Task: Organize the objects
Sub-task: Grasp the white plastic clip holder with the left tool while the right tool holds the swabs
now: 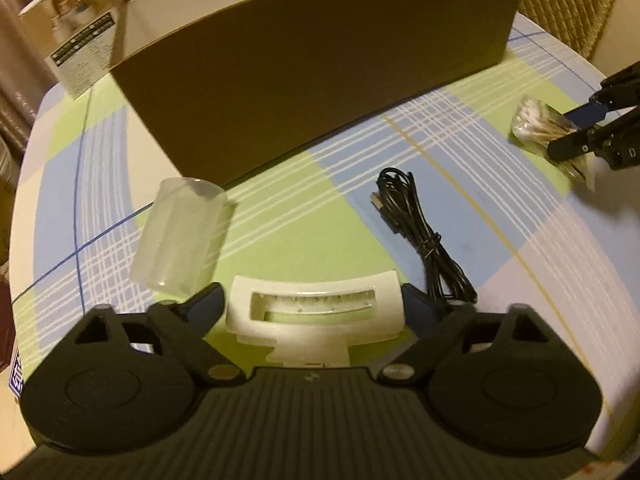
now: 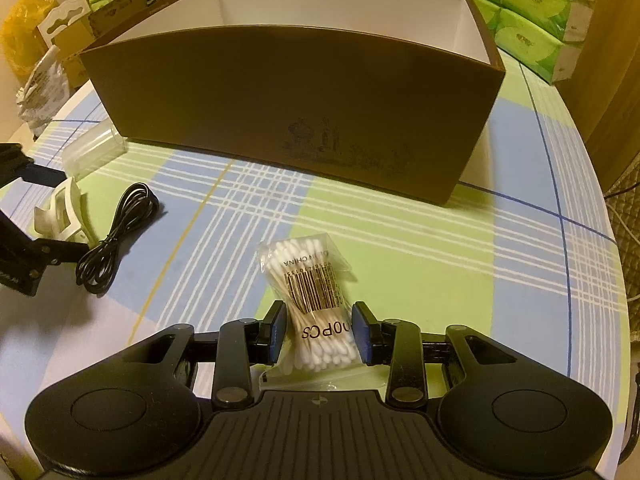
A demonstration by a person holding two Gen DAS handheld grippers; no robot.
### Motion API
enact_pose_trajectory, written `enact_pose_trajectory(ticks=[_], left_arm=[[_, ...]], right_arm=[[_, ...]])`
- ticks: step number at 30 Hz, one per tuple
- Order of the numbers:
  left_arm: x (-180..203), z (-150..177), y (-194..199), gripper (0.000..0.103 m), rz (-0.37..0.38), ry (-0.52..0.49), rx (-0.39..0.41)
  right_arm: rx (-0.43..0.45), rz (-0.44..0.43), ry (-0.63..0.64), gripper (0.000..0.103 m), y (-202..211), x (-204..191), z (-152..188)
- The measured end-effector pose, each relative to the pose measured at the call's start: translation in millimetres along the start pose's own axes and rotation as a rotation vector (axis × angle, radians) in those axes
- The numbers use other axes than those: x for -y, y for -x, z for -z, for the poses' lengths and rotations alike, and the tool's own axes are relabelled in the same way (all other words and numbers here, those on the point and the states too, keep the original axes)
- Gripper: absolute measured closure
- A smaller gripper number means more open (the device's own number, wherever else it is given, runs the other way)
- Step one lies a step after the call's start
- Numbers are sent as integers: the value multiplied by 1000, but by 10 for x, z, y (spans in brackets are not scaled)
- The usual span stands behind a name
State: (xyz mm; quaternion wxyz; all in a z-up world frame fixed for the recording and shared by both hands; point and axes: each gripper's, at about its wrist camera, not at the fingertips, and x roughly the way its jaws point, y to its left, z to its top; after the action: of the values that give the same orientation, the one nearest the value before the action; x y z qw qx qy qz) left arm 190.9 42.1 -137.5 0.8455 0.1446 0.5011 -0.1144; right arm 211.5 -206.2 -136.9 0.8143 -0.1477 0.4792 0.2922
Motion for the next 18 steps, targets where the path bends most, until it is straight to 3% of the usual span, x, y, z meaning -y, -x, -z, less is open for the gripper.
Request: enact_pose_trajectory(ticks=[3, 7, 15, 18], left_arm=[[-7, 14, 4, 17, -8, 38, 1], [-9, 19, 40, 18, -34, 143, -7], [41, -17, 85, 18, -118, 339, -61], [51, -23, 93, 18, -143, 349, -77]], right_arm=[[5, 0, -5, 64, 24, 19, 20], [36, 2, -12, 35, 71, 40, 29], [20, -9, 33, 36, -66, 36, -43], [10, -8, 57, 45, -129, 3, -43]])
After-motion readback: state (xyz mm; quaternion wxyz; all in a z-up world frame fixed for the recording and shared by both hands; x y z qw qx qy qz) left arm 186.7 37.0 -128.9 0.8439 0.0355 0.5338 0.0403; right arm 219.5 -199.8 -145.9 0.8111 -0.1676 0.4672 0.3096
